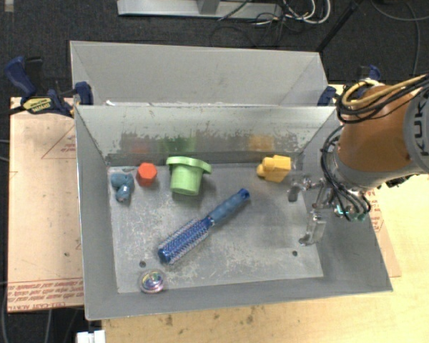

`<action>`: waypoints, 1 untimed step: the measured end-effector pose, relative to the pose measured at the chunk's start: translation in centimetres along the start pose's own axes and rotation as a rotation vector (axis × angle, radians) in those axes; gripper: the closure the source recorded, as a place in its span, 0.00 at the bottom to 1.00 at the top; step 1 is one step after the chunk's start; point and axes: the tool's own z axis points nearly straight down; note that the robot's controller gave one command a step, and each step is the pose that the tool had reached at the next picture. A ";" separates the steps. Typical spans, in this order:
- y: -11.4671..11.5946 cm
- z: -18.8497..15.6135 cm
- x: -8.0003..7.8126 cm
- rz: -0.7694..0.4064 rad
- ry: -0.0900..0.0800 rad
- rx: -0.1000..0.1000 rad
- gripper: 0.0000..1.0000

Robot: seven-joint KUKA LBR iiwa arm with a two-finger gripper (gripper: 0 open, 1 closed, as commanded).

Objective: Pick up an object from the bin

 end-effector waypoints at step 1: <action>7.8 0.4 -6.0 0.078 -0.013 -0.004 0.00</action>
Offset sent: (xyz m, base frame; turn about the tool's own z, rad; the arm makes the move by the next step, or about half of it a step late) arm 0.0574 0.0710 -0.0041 0.0862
